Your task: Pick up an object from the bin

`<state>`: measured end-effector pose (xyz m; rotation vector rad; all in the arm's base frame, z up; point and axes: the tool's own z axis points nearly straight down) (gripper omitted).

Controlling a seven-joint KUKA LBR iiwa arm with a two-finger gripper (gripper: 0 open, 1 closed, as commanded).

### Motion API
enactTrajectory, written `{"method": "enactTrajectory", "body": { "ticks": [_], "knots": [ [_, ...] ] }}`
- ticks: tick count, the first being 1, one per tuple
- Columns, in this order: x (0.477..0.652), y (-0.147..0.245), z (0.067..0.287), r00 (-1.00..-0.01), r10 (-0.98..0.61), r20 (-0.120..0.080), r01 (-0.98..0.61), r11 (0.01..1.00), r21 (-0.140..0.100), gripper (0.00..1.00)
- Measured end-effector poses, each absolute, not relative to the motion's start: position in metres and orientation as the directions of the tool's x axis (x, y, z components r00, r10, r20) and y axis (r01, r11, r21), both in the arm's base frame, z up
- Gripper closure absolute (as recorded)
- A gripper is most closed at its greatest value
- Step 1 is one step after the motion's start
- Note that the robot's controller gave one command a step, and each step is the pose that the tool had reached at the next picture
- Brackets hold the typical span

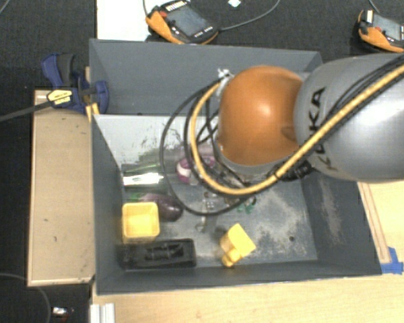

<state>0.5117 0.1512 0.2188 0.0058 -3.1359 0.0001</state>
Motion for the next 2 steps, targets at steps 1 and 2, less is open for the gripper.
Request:
{"method": "enactTrajectory", "body": {
  "ticks": [1, 2],
  "knots": [
    [0.513, 0.150, 0.223, -1.000, 0.002, -0.002, 0.002, 1.000, 0.001, 0.00],
    [0.499, 0.232, 0.160, -0.993, -0.118, 0.001, -0.118, 0.993, 0.003, 0.00]
  ]
}}
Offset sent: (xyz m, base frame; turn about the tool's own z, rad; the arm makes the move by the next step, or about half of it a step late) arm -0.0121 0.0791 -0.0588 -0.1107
